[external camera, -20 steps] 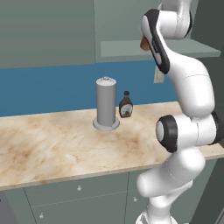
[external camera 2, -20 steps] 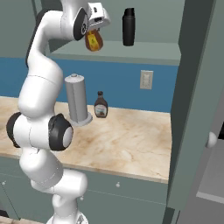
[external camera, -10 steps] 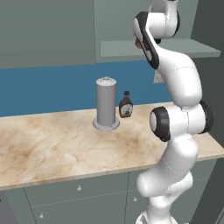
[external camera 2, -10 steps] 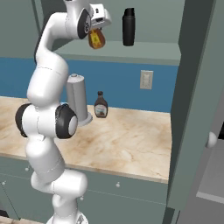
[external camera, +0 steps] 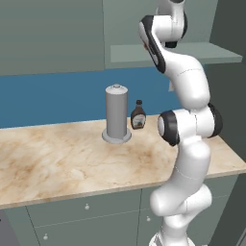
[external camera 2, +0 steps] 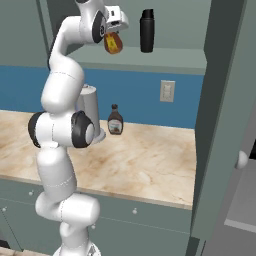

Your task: Pick the bar and honey bottle from the counter and place them in the cabinets closest to them.

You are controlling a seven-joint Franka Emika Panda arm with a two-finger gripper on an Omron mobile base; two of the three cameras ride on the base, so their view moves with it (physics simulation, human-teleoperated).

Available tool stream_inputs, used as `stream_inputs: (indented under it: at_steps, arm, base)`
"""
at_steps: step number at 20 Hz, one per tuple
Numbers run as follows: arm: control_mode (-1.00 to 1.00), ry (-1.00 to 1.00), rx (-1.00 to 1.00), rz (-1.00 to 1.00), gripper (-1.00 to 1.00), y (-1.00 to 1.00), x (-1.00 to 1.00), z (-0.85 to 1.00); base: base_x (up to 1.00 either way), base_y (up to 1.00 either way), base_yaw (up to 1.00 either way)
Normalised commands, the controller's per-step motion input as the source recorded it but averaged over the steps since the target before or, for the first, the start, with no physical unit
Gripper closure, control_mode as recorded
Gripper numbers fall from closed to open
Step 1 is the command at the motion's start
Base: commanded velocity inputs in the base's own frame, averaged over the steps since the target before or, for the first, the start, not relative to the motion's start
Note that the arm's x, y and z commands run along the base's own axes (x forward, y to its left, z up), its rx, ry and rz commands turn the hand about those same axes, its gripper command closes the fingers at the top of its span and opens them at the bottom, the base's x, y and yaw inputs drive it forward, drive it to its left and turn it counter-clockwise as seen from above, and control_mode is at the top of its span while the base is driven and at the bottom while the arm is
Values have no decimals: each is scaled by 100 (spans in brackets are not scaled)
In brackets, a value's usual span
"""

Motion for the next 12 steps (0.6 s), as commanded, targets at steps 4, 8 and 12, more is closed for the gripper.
stream_inputs:
  at_steps: [4,8,12]
  arm:
    - [-100,3,2,-3,100,1,42,0]
    - [-100,10,6,0,100,-5,25,0]
    - [-100,6,7,0,100,-2,11,0]
  base:
    - [0,0,0]
    - [0,0,0]
    - [0,0,0]
